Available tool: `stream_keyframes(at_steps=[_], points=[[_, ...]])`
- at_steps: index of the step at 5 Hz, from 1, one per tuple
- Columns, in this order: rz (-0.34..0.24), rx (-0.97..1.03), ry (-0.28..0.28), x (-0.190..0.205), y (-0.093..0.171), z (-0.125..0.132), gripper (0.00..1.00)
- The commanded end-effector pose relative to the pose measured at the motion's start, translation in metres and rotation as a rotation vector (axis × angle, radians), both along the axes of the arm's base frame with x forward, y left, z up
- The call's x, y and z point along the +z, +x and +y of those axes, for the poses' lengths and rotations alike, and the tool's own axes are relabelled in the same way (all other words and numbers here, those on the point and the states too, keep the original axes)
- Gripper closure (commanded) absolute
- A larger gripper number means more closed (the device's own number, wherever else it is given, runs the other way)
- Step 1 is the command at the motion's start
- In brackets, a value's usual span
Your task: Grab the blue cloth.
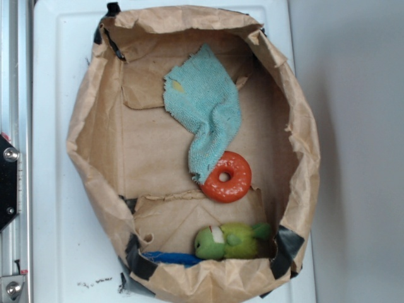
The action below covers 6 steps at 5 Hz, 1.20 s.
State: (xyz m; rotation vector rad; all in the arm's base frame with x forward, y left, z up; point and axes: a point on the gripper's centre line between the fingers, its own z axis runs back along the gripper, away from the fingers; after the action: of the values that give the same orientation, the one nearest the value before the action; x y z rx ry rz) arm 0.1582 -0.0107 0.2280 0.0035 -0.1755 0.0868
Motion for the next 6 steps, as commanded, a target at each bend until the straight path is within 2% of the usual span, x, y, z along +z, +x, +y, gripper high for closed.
stream_keyframes(at_steps=[1,2,3,4,5,6], points=[[-0.219,0.291,-0.025,-0.024,0.070,0.040,0.00],[-0.358,0.541,-0.097,-0.037,0.082,0.058,0.00],[-0.378,0.703,-0.082,-0.051,0.089,0.063,0.00],[-0.363,0.714,-0.113,-0.060,0.101,0.065,0.00],[-0.291,0.750,-0.167,-0.072,0.111,0.071,0.00],[-0.288,0.794,-0.173,-0.080,0.117,0.082,0.00]])
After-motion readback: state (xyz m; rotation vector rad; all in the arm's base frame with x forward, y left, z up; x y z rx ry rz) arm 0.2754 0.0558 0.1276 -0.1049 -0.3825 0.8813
